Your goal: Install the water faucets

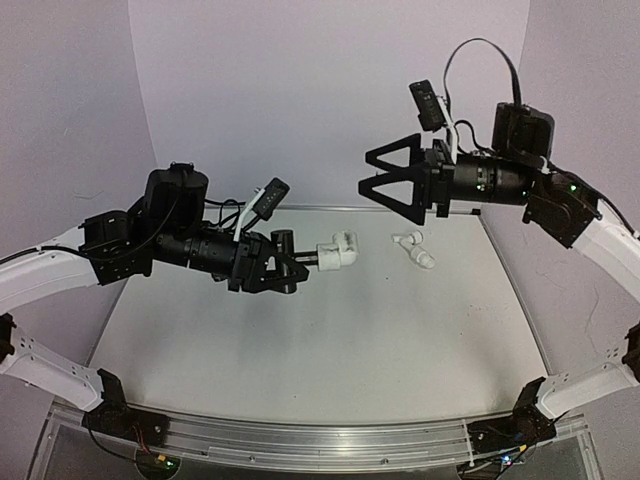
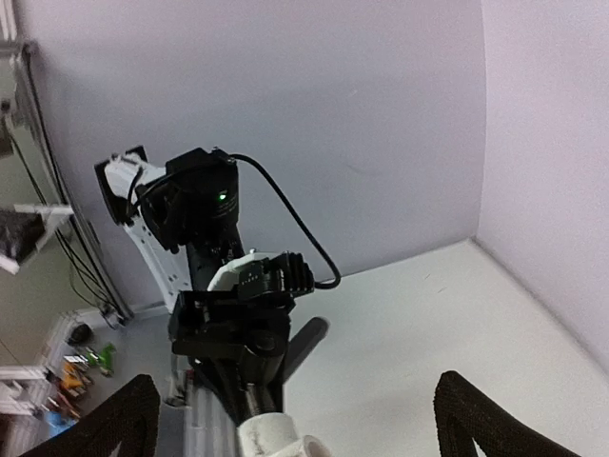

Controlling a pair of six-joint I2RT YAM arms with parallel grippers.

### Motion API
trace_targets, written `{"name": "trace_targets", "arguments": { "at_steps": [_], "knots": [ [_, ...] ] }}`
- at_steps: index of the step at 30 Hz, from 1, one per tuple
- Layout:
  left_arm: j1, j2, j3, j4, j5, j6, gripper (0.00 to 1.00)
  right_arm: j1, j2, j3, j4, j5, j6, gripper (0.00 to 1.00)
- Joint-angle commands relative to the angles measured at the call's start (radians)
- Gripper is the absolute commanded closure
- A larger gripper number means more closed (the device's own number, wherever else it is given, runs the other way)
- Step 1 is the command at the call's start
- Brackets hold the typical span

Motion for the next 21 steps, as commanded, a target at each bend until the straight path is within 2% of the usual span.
{"name": "trace_targets", "arguments": {
  "at_steps": [1, 7, 11, 15, 21],
  "knots": [
    [0.003, -0.008, 0.037, 0.206, 0.118, -0.169, 1.0, 0.006, -0.063, 0.029, -0.122, 0.018, -0.579, 0.03],
    [0.017, 0.0, 0.028, 0.297, 0.192, -0.322, 1.0, 0.081, -0.067, 0.033, -0.233, 0.151, -0.998, 0.06],
    [0.019, 0.021, 0.016, 0.38, 0.247, -0.396, 1.0, 0.172, -0.108, -0.048, -0.225, 0.254, -1.263, 0.09],
    [0.019, 0.044, 0.015, 0.405, 0.277, -0.431, 1.0, 0.203, -0.14, -0.111, -0.164, 0.267, -1.354, 0.13],
    [0.019, 0.064, 0.007, 0.482, 0.352, -0.478, 1.0, 0.227, -0.152, -0.168, -0.157, 0.296, -1.503, 0.28]
  ]
}}
